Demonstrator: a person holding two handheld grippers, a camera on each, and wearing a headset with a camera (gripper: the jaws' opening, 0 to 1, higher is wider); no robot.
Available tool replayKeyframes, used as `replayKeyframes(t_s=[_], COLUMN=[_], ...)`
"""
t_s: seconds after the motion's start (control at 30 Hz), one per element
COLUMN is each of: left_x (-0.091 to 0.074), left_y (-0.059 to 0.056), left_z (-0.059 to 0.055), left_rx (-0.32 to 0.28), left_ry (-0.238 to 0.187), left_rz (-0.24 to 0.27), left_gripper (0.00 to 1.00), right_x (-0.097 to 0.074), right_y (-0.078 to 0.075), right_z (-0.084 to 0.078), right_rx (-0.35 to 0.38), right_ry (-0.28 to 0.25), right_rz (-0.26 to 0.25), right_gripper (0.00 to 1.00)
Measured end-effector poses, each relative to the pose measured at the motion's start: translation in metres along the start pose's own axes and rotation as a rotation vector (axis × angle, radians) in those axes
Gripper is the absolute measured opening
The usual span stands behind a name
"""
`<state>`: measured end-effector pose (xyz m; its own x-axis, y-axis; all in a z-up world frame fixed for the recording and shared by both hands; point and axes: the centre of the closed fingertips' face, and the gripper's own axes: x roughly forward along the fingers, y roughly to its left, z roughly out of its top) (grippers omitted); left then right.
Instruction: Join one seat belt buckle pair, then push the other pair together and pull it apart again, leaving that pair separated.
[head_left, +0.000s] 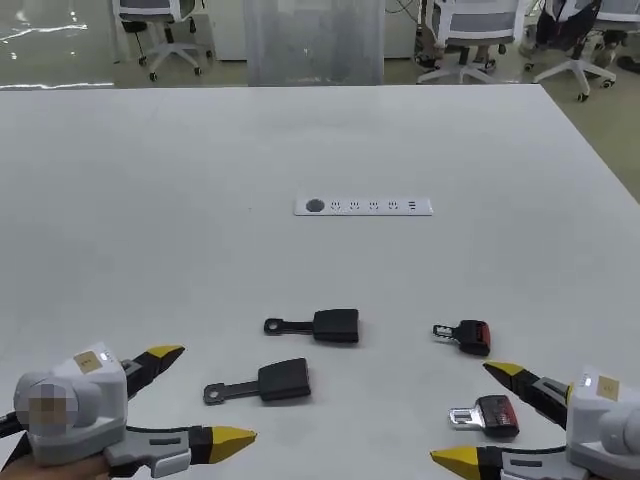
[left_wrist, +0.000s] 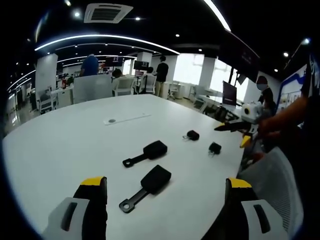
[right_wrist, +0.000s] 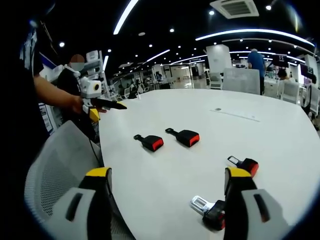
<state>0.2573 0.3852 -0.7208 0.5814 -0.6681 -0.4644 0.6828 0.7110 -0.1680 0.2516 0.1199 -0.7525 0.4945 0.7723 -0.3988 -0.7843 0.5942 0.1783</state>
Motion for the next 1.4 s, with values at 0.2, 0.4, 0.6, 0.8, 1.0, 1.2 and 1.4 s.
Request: replayKeyframes(t_s=[0.2,0.4,0.6,0.8,1.0,1.2,1.4], left_x=[-0.0002,-0.0006,-0.0006,-0.0002,0.0007,0.0025,0.004], left_y=[0.0001,0.0003,0.0,-0.0003,-0.0003,-0.0008,-0.0001], left_z=[-0.0015,-0.001,-0.0019,-0.0016,-0.0021,-0.0029,-0.0019], left_rx=[-0.004,-0.006,-0.007,-0.006,0.0,0.0,-0.001], left_ry=[0.001,-0.002,0.001,0.002,0.004,0.01,0.01], left_rz=[-0.002,0.0,0.0,0.0,0.002,-0.002,-0.002], left_gripper=[1.0,1.0,1.0,1.0,1.0,1.0,1.0], right_x=[-0.0008,-0.001,-0.0008,-0.0011,-0.0025,-0.0066,-0.0099], right_y=[-0.0002,0.0007,0.0005,0.0007,-0.0011,-0.0048,-0.0082], right_z=[-0.0007,-0.0006,-0.0001,-0.0007,-0.0014,-0.0016,-0.0043], right_rx=[0.002,0.001,0.001,0.0,-0.005,-0.004,-0.004], right_ry=[0.002,0.004,0.004,0.008,0.013,0.013,0.022], right_rz=[-0.004,-0.003,0.0,0.002,0.0,-0.005,-0.013], right_gripper=[0.95,0.95,0.95,0.95,0.95,0.95,0.95])
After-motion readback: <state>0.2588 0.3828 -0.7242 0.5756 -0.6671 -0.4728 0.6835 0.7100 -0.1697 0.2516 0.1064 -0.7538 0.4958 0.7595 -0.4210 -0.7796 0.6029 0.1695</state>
